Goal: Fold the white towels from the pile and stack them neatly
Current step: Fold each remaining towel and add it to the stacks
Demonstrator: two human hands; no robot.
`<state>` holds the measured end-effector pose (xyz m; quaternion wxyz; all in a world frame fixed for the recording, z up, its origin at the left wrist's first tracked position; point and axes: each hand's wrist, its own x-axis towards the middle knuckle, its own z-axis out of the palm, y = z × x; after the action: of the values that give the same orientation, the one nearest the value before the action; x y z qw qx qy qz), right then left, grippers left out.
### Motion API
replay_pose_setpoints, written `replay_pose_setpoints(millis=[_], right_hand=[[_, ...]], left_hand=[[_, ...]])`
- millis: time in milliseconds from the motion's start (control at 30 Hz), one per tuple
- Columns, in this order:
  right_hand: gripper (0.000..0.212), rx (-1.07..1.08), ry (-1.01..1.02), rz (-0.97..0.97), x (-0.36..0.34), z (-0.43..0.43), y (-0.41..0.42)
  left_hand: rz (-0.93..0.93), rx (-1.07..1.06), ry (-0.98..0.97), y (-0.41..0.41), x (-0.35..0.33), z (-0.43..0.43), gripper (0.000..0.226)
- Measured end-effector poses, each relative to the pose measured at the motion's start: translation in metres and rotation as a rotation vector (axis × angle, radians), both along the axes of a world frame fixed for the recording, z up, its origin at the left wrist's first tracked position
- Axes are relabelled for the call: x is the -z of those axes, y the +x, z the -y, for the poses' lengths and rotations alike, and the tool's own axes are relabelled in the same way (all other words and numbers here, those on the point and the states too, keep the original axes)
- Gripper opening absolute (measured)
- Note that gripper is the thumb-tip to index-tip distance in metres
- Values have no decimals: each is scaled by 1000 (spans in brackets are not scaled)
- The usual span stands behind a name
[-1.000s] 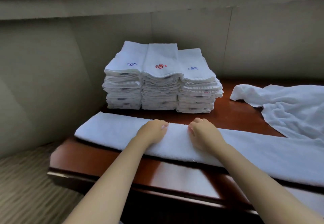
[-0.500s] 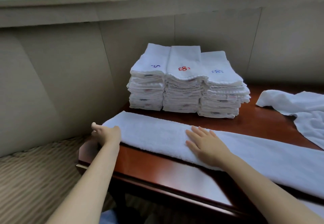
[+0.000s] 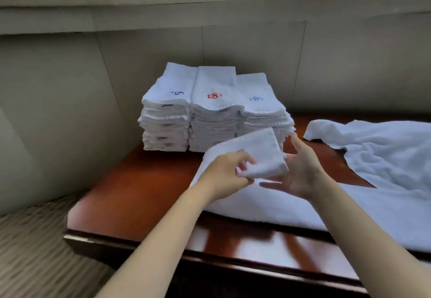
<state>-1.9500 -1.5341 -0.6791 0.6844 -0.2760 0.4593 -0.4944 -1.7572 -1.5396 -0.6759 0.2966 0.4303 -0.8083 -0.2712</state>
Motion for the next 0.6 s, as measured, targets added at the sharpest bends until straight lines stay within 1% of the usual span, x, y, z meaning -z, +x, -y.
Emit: replay_pose_setpoints(millis=[33,67,133,167,267,400,533,600], right_hand=[[68,5,31,-5,3,-5,-4],[54,13,44,-63,7,-10,-6],[15,70,0,-311,16,-15,-9],[5,112,-26,-394,19,-17,-9],[13,145,-44,-529,19,-25,-15],[11,169,-106,-672,0,-36,-49],[15,341,-110,-752,-20,-57,-116],[13,433,-63,-856,-24,-73,-154]], left_hand=[[99,107,27,-8,5,-4,28],[170,168,49,-13,10,-7,26],[208,174,58,-17,16,-7,19],[191,139,52,-17,16,-6,16],[127,-20,-44,-11,12,4,14],[67,-188,-107,-6,10,16,16],[71,-310,-68,-18,16,27,23],[118,-316,17,-28,23,31,35]])
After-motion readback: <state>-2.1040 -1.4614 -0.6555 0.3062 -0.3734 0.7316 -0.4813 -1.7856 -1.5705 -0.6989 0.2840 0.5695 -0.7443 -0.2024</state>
